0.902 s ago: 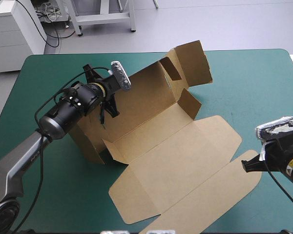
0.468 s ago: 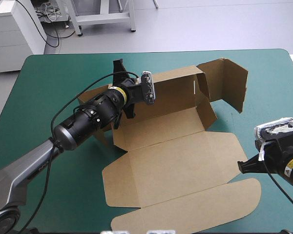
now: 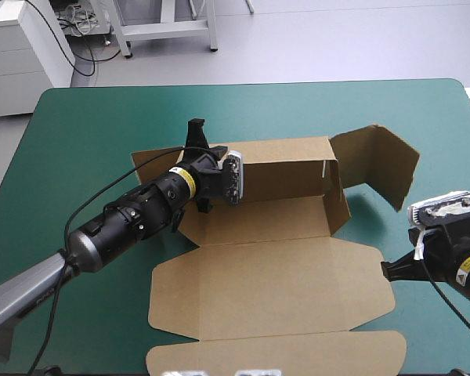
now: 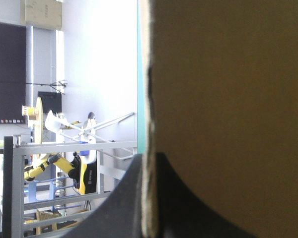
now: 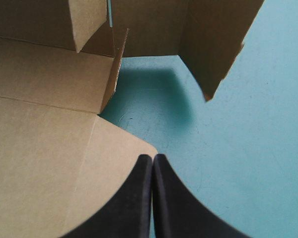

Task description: Fold the box

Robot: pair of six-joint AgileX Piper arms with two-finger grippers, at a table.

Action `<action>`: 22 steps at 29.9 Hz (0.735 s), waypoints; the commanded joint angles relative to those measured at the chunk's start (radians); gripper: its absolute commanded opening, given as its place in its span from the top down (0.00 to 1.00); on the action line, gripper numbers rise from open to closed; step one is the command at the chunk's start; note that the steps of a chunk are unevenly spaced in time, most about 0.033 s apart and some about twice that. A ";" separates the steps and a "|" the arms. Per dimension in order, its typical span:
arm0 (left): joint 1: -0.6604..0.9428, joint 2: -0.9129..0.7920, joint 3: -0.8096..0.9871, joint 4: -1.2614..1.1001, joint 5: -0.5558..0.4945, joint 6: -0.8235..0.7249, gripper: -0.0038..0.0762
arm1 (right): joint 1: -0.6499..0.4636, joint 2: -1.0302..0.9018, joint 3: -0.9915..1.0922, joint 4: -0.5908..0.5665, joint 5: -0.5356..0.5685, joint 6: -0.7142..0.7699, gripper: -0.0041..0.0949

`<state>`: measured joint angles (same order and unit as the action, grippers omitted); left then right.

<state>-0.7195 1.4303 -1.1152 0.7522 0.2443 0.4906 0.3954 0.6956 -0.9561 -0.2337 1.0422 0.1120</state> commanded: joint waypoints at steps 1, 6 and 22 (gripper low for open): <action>-0.005 -0.083 0.019 0.020 -0.090 -0.004 0.96 | -0.003 -0.001 -0.033 -0.018 -0.030 -0.002 0.98; -0.005 -0.127 0.096 0.048 -0.136 0.003 0.96 | -0.003 -0.001 -0.033 -0.018 -0.021 0.006 0.98; -0.005 -0.085 0.131 0.045 -0.095 -0.029 0.96 | -0.003 -0.001 -0.112 0.062 -0.033 -0.090 0.94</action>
<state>-0.7215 1.3622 -0.9720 0.8126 0.1536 0.4818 0.3954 0.6956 -0.9971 -0.1882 1.0654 0.0633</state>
